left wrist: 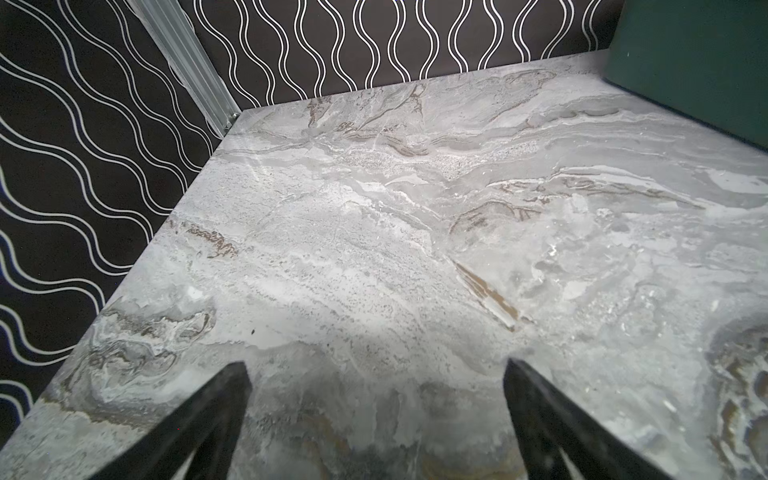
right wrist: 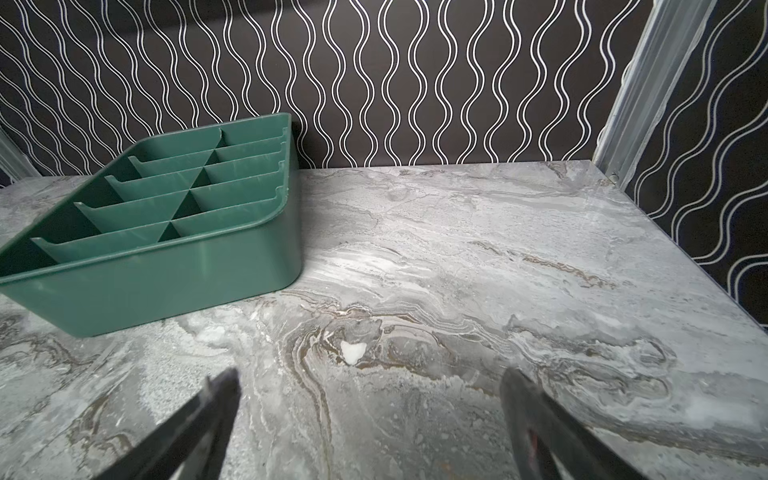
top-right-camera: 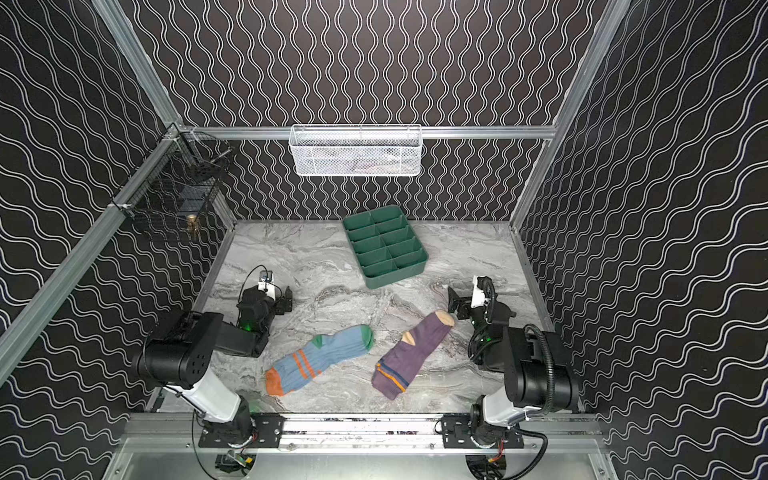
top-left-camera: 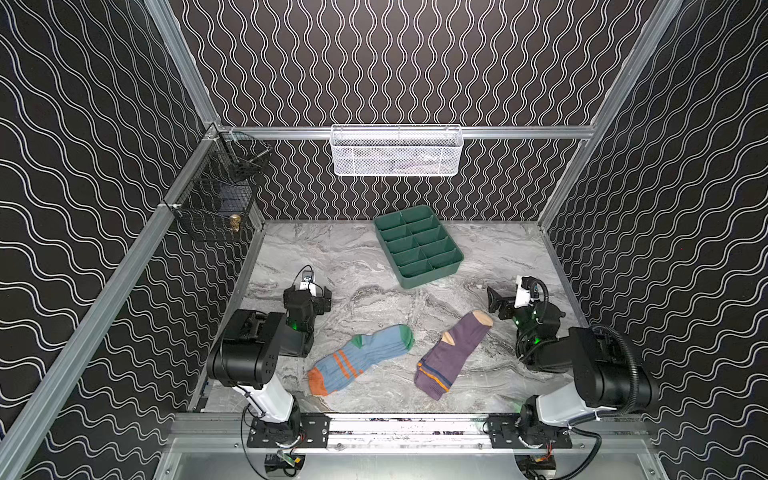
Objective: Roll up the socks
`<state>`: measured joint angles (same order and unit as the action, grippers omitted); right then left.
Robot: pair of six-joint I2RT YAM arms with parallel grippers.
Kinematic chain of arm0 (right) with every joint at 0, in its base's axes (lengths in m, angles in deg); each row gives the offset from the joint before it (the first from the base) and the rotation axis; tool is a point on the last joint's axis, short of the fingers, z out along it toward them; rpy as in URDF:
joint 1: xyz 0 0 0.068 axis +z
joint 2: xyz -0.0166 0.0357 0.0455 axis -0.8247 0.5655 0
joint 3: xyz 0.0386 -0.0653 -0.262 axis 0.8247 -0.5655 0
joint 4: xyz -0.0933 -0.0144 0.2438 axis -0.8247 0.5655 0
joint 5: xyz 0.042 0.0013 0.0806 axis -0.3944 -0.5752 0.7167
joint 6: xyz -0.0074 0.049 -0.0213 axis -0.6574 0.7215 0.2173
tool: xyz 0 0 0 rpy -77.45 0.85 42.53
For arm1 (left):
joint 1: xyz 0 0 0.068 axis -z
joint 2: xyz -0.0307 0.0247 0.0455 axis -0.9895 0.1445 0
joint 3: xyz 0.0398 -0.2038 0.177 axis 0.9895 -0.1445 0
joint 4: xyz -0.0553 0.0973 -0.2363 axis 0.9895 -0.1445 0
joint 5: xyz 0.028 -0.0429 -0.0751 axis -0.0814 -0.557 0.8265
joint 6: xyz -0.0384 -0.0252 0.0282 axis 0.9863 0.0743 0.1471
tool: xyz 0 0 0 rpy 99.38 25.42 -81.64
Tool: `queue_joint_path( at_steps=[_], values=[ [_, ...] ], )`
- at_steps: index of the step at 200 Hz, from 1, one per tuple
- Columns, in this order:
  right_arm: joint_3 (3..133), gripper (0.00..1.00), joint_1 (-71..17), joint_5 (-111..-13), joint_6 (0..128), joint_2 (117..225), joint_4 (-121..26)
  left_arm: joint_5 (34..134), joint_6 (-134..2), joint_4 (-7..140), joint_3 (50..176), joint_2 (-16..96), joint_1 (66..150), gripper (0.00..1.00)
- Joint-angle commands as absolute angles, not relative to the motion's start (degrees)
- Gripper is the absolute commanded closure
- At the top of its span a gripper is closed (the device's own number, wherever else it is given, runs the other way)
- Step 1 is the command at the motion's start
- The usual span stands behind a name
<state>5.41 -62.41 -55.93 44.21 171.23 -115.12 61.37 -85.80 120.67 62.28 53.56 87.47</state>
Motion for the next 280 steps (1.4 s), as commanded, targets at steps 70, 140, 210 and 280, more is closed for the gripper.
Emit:
queue_joint_path(
  at_steps=[70, 140, 210, 280],
  values=[
    [5.6, 0.0, -62.4, -55.1, 43.9, 171.3, -117.4, 60.8, -85.7, 123.3, 61.7, 53.3, 87.5, 0.01],
    [5.9, 0.0, -62.4, -56.8, 44.1, 171.4, -117.0, 61.1, -85.5, 122.7, 61.9, 53.3, 87.5, 0.01],
    [4.1, 0.0, -62.4, -64.9, 47.3, 160.9, -111.6, 53.2, -84.1, 104.1, 68.4, 43.1, 88.4, 0.01],
    [33.5, 0.0, -64.0, -60.2, 83.4, 144.3, -58.7, 49.5, -50.7, 41.6, 97.3, 21.2, 86.9, 0.01]
  ],
)
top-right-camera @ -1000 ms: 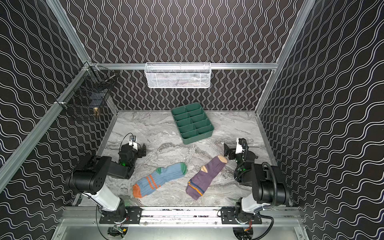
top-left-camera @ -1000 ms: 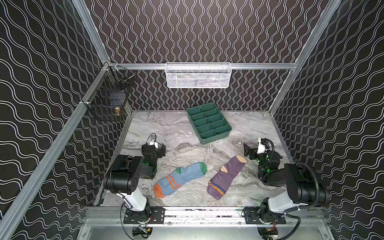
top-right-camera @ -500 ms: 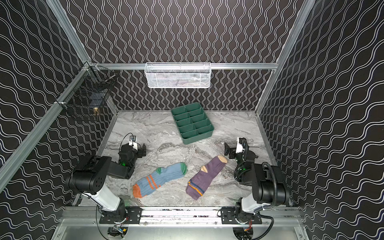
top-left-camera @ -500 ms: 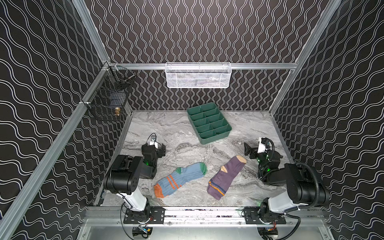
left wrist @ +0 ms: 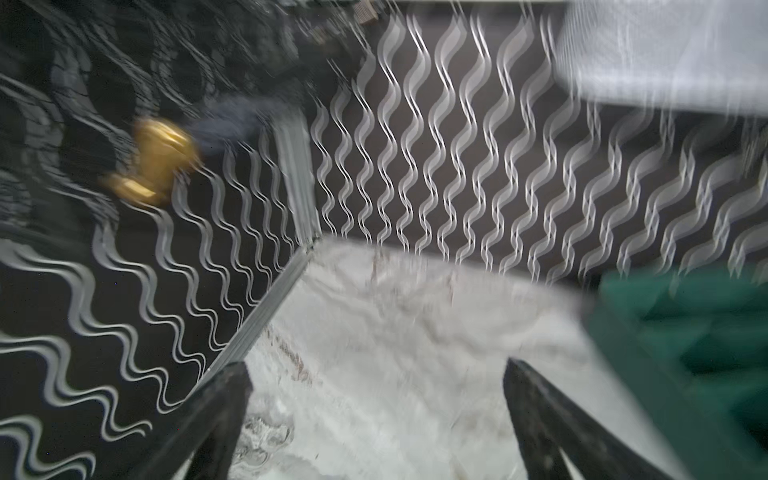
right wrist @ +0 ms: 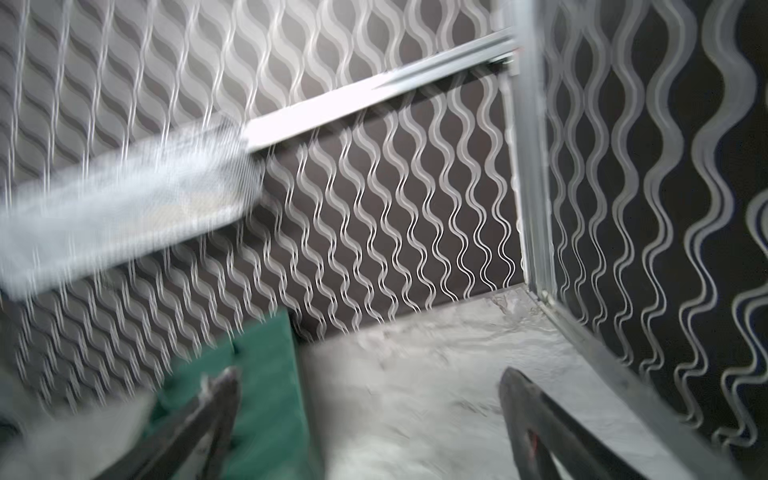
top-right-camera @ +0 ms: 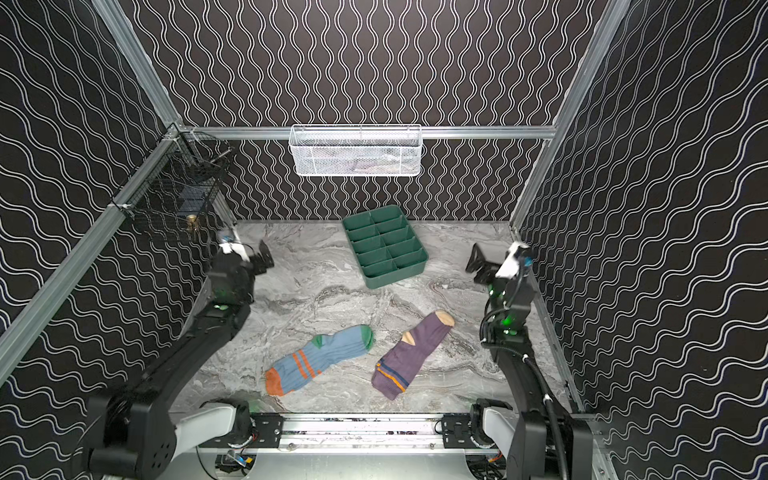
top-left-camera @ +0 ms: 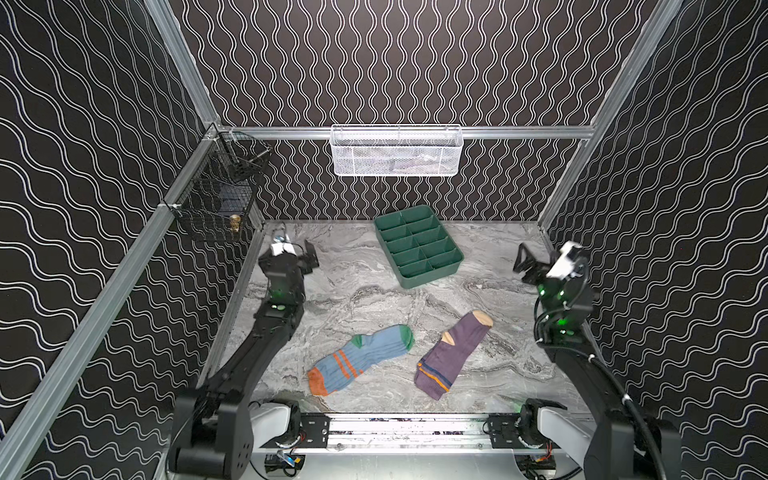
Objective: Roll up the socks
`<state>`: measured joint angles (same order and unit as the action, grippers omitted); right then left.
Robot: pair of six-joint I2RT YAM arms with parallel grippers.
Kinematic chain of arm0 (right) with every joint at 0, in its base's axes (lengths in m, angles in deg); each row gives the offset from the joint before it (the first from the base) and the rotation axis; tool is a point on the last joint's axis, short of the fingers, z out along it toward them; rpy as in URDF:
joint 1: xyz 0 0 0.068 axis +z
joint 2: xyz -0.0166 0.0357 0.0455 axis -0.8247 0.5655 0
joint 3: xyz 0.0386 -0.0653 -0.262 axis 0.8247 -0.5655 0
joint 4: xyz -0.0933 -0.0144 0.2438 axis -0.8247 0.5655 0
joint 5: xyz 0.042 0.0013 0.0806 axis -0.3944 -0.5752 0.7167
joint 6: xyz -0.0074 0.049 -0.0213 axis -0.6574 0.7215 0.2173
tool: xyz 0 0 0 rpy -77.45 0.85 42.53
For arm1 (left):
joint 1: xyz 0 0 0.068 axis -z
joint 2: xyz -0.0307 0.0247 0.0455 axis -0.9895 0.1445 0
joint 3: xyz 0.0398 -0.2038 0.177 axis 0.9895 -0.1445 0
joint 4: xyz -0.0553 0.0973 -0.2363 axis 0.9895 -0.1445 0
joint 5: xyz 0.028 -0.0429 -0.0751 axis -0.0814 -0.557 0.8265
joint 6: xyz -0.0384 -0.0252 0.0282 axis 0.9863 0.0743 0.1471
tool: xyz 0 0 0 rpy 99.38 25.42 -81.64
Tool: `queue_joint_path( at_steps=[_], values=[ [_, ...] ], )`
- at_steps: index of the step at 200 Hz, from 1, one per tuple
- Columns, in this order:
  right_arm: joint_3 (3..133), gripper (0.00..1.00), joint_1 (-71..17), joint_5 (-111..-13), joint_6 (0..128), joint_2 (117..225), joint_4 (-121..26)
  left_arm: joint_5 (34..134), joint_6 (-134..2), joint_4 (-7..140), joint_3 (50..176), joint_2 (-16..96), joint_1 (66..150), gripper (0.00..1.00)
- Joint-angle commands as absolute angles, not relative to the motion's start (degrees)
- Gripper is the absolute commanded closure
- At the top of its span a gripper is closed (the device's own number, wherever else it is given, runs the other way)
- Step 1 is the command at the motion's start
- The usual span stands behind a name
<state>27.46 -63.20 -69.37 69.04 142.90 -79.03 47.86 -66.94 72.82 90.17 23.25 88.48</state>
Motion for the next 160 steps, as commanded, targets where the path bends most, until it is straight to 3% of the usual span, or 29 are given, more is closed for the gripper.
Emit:
queue_joint_path(
  at_steps=[1, 30, 59, 117, 160],
  values=[
    [33.8, 0.0, -64.0, -59.3, 83.2, 144.4, -58.7, 50.2, -50.9, 41.3, 97.5, 21.1, 86.8, 0.01],
    [37.3, 0.0, -62.0, -46.2, 82.1, 148.7, -54.4, 72.0, -57.4, 38.9, 98.1, 15.6, 86.7, 0.01],
    [45.8, 0.0, -49.2, -64.5, 70.1, 154.5, -36.6, 84.7, -62.9, 35.5, 96.9, 11.6, 86.8, 0.01],
    [77.1, 0.0, -31.7, -76.5, 56.8, 183.1, -18.3, 73.6, -65.0, 32.2, 94.0, 11.4, 88.0, 0.01],
    [102.2, 0.07, -23.6, -81.7, 50.8, 204.2, -10.2, 68.7, -64.9, 31.4, 92.7, 13.7, 88.0, 0.01]
  ],
)
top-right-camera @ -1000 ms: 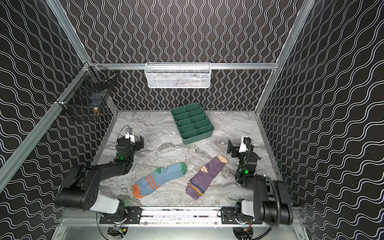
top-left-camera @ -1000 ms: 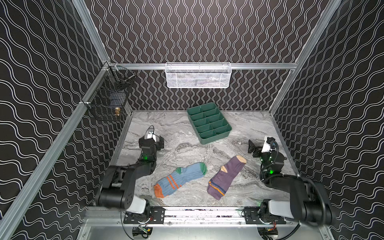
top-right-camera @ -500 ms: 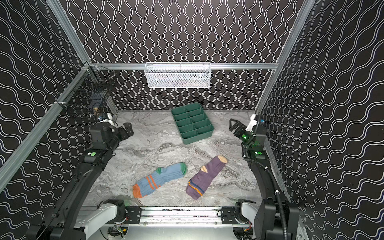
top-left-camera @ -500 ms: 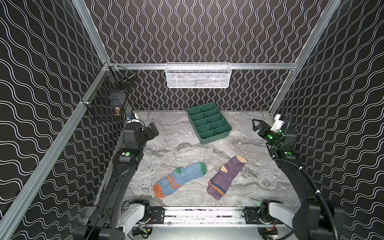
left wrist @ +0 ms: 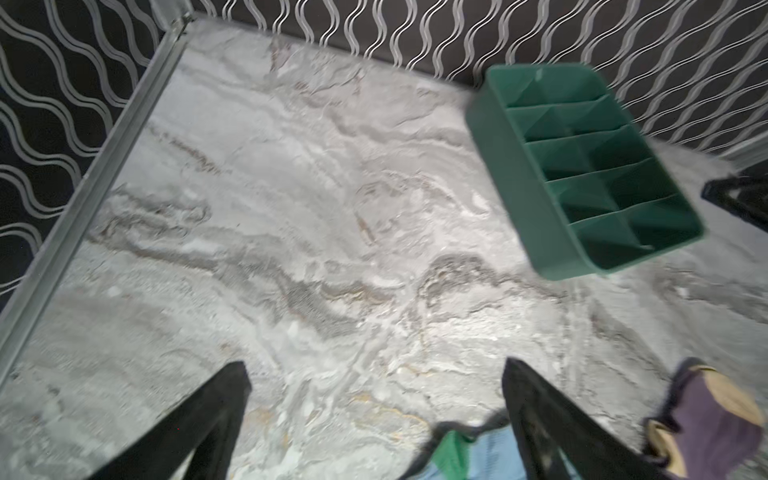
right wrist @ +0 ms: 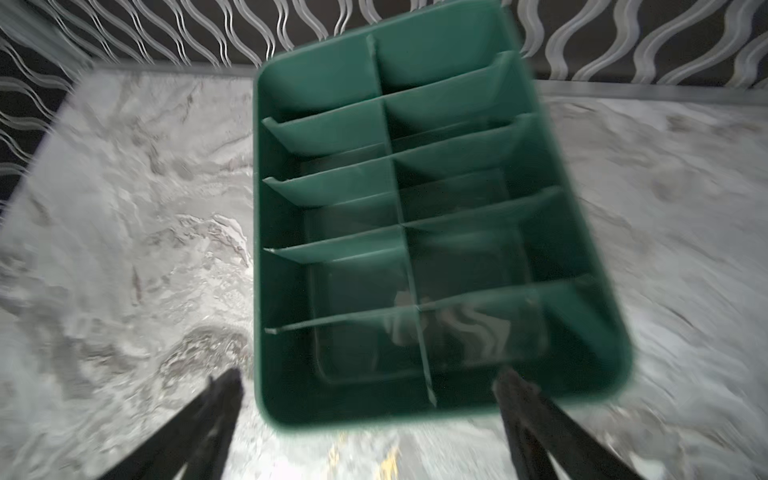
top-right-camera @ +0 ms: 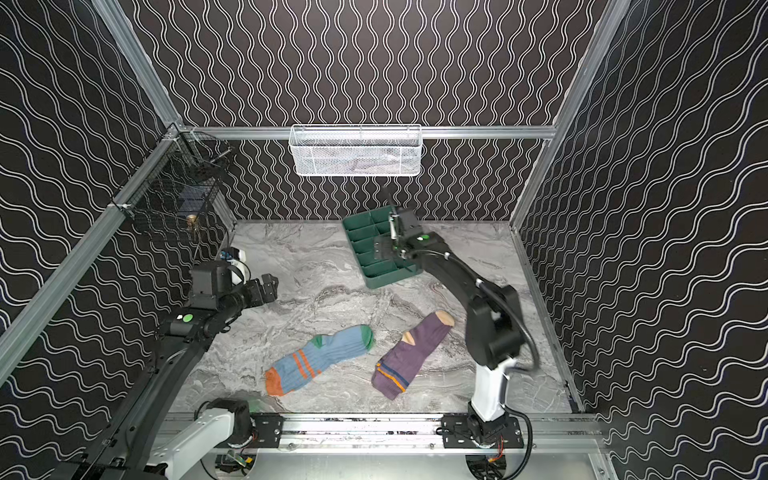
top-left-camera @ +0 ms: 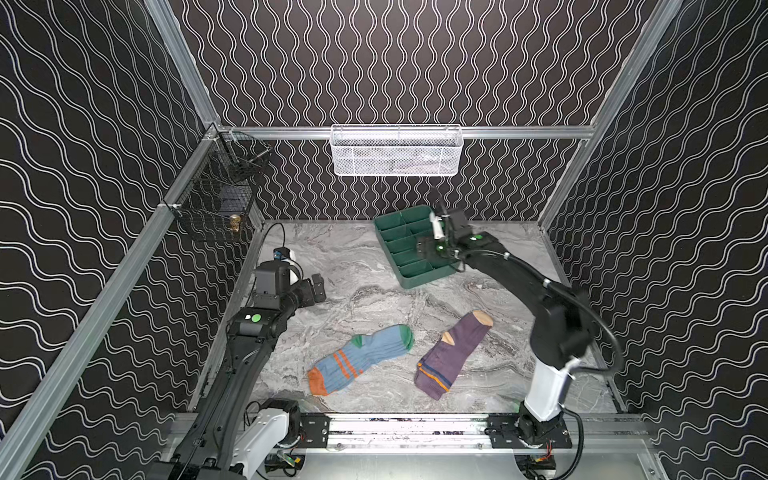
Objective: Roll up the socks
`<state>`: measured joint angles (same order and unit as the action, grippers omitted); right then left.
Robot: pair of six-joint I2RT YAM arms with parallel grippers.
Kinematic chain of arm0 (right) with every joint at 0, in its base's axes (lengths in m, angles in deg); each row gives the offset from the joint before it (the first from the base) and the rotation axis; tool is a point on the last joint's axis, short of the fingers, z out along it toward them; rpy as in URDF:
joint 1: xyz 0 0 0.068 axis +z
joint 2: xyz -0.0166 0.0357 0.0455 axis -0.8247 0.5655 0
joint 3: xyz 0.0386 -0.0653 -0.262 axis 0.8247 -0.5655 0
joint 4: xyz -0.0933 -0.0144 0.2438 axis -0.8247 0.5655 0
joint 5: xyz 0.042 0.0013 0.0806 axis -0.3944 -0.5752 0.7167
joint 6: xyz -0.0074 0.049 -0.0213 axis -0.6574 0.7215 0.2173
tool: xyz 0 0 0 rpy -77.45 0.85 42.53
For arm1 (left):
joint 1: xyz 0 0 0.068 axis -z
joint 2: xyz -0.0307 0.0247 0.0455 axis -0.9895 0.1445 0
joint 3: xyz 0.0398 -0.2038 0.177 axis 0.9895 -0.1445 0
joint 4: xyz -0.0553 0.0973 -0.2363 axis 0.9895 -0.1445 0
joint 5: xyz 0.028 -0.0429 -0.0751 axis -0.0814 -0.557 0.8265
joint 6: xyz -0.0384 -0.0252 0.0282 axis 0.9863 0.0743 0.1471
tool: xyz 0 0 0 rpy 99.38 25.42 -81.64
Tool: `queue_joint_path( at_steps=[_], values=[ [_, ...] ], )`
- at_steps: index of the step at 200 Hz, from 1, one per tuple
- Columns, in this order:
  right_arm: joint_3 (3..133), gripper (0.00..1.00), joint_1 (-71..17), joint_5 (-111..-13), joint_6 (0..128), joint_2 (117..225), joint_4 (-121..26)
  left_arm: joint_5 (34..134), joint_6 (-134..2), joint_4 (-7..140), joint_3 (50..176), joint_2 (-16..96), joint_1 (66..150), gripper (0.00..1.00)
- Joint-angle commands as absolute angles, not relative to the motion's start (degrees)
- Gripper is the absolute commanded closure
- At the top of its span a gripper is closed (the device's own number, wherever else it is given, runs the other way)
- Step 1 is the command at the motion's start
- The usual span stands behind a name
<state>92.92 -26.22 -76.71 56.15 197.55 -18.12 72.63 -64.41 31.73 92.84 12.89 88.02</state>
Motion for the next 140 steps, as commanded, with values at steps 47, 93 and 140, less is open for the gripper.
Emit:
queue_joint_path(
  at_steps=[47, 93, 140],
  values=[
    [115.0, 0.28, -20.0, -84.6, 49.1, 216.9, -10.2, 68.4, -64.5, 31.4, 92.8, 14.7, 88.0, 0.01],
    [115.8, 0.5, -19.6, -85.6, 51.1, 220.7, -12.5, 69.2, -63.9, 31.6, 92.7, 15.0, 88.0, 0.01],
    [111.1, 0.76, -19.5, -89.7, 54.1, 219.4, -15.4, 70.0, -63.7, 31.2, 92.8, 15.0, 88.0, 0.01]
  ],
)
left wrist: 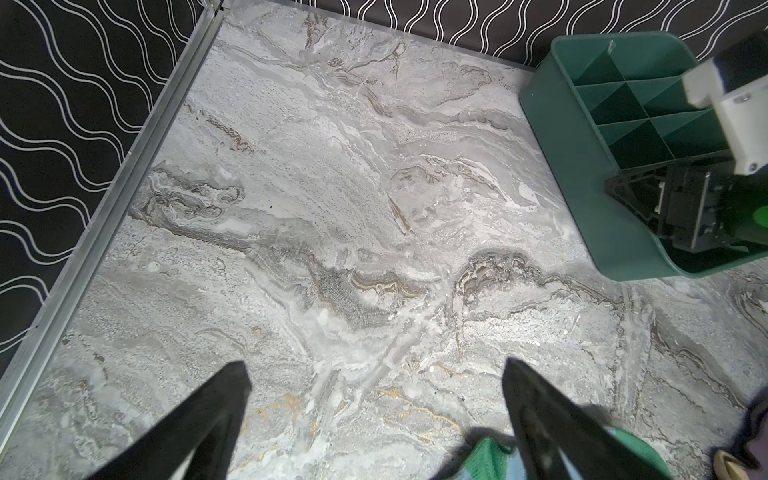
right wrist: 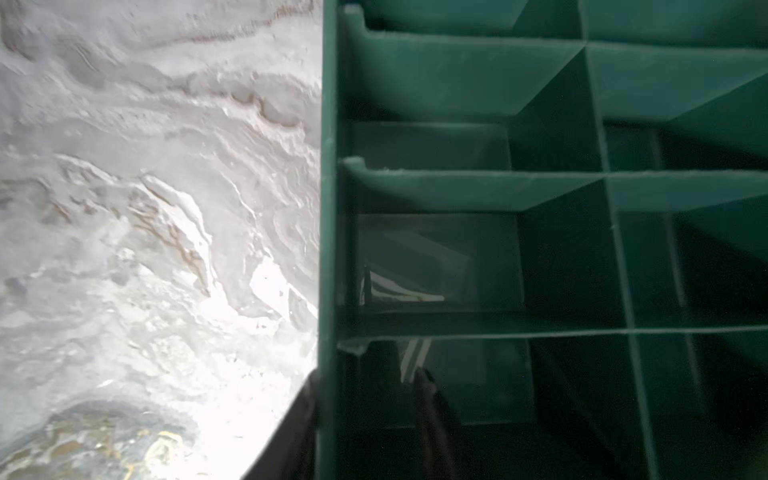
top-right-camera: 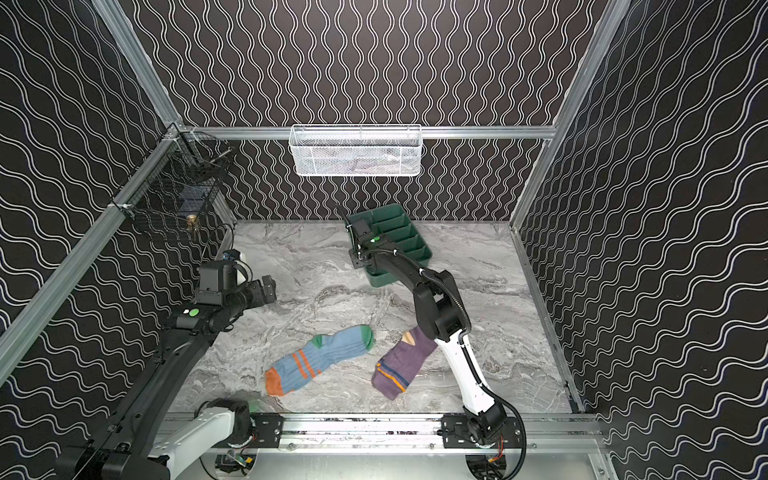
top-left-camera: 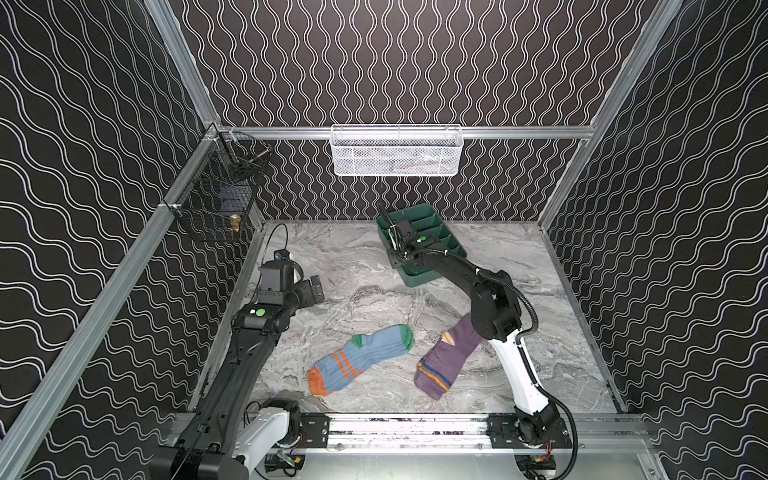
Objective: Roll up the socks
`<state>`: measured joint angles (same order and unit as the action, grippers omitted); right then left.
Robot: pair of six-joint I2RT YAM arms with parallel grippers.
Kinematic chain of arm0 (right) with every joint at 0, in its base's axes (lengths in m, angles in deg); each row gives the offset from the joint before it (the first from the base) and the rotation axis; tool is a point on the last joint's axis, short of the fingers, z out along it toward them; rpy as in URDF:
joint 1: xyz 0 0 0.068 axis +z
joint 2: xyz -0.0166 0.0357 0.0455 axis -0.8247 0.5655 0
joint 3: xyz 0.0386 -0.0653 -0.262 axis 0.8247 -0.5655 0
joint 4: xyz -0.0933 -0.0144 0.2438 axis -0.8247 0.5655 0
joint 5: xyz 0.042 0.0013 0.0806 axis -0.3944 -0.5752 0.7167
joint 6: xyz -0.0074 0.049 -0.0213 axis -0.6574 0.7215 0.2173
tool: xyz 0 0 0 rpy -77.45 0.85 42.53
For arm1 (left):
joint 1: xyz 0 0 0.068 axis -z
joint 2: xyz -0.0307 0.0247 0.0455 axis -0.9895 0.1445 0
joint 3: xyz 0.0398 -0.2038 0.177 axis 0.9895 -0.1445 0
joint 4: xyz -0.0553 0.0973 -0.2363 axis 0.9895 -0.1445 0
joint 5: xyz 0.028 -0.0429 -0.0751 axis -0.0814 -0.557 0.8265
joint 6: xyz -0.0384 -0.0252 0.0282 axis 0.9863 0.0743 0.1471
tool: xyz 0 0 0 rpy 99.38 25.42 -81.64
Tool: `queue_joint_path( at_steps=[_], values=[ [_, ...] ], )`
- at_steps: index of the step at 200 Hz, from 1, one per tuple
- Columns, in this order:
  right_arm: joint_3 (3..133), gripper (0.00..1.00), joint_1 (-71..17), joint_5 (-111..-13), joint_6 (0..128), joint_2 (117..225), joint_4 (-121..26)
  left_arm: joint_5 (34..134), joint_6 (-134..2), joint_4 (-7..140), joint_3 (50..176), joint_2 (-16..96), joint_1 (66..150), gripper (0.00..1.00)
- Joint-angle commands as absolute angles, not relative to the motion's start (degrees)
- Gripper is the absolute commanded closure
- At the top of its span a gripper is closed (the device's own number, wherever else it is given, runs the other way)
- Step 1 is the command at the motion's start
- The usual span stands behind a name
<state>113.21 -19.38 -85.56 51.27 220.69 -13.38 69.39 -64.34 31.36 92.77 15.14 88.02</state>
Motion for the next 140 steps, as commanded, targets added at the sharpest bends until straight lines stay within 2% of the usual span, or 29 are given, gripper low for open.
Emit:
queue_joint_path(
  at_steps=[1, 10, 43, 102, 140],
  values=[
    [111.0, 0.77, -19.5, -89.9, 54.3, 219.4, -15.5, 70.0, -63.7, 31.2, 92.8, 15.0, 88.0, 0.01],
    [109.5, 0.86, -19.5, -92.4, 55.8, 218.5, -16.4, 70.2, -63.6, 31.4, 92.7, 14.7, 88.0, 0.01],
    [104.9, 1.0, -20.3, -99.3, 60.0, 215.2, -18.6, 70.6, -63.4, 31.2, 92.4, 14.2, 88.0, 0.01],
    [94.9, 1.0, -27.2, -105.5, 63.3, 210.0, -18.5, 71.3, -63.1, 31.0, 92.2, 13.6, 88.0, 0.01],
    [88.9, 0.98, -34.4, -103.9, 66.3, 208.0, -18.1, 72.3, -63.0, 31.2, 92.3, 14.4, 88.0, 0.01]
  ],
)
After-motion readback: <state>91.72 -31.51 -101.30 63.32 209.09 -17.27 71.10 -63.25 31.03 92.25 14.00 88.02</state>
